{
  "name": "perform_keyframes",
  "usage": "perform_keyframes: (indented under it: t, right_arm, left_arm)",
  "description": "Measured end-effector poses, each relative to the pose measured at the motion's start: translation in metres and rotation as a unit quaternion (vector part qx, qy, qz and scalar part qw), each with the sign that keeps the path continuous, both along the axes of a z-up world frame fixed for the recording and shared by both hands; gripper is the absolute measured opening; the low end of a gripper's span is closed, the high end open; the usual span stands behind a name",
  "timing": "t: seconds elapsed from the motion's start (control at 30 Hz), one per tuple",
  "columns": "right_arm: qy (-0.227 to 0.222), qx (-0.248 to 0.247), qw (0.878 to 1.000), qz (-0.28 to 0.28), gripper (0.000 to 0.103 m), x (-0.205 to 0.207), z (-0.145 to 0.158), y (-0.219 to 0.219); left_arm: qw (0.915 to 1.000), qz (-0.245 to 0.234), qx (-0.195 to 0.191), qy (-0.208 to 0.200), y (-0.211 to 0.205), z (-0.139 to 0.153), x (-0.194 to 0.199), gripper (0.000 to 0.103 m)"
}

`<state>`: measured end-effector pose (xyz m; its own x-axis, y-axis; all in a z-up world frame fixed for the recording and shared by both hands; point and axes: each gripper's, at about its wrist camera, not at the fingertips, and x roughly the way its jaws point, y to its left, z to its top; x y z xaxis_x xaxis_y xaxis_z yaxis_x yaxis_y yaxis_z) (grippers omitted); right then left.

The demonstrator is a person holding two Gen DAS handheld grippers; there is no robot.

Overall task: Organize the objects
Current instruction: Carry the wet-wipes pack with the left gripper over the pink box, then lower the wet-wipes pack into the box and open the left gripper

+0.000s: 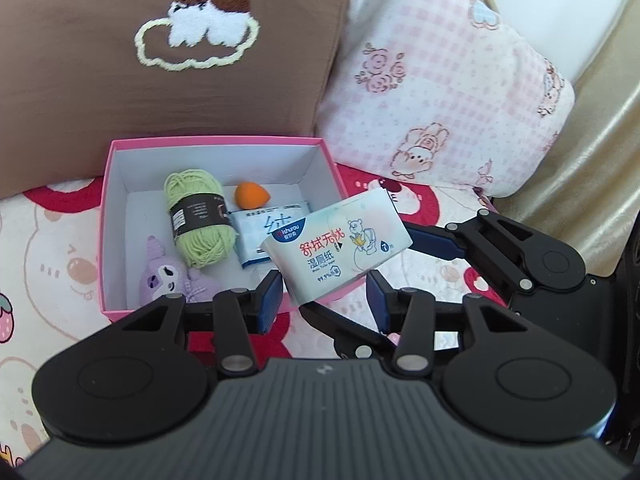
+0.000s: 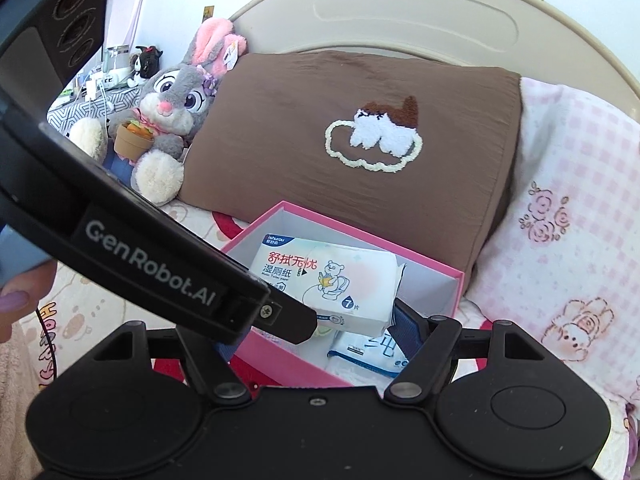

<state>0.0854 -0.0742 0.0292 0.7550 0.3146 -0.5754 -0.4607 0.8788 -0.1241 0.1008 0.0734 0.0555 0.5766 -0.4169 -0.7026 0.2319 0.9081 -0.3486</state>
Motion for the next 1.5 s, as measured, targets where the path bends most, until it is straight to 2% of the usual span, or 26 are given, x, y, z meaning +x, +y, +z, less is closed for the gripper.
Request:
perform_keyframes:
  t: [0.17, 0.3, 0.7, 0.8, 1.03, 1.23, 1.33, 1.43, 1.5]
  right_arm:
    - [0.020, 0.015, 1.000, -0.003, 0.078, 0.022, -0.011, 0.008]
    - [0.059, 0.046, 0.997, -0.011, 0.078, 0.040, -0.029, 0.006]
    - [0.155, 0.113, 0.981, -0.012, 0.078, 0.085, -0.068, -0.002]
    - [0.178, 0.115, 0.977, -0.003, 0.078, 0.098, -0.077, -0.001]
    - [0.218, 0.124, 0.968, 0.015, 0.080, 0.118, -0.090, -0.006]
    - [0.245, 0.156, 0.956, 0.032, 0.078, 0.128, -0.098, -0.003]
    - [0.225, 0.118, 0.967, 0.030, 0.078, 0.127, -0.100, 0.006]
    - [0.221, 0.118, 0.968, 0.019, 0.078, 0.130, -0.103, 0.000]
    - [0.223, 0.126, 0.967, 0.007, 0.078, 0.133, -0.105, -0.007]
  left_arm:
    - [0.9998, 0.013, -0.011, 0.013, 0.014, -0.017, 0.017, 0.044]
    - [0.9976, 0.025, -0.037, 0.052, 0.025, -0.038, 0.035, 0.045]
    - [0.9955, 0.040, -0.018, 0.084, 0.032, -0.079, 0.065, 0.045]
    - [0.9942, 0.040, -0.015, 0.099, 0.034, -0.089, 0.076, 0.045]
    - [0.9886, 0.048, -0.044, 0.136, 0.045, -0.112, 0.094, 0.045]
    - [0.9837, 0.034, -0.064, 0.165, 0.044, -0.134, 0.110, 0.040]
    - [0.9863, 0.037, -0.040, 0.156, 0.040, -0.140, 0.113, 0.040]
    - [0.9871, 0.048, -0.037, 0.148, 0.044, -0.141, 0.115, 0.040]
    - [0.9895, 0.059, -0.022, 0.130, 0.047, -0.138, 0.115, 0.040]
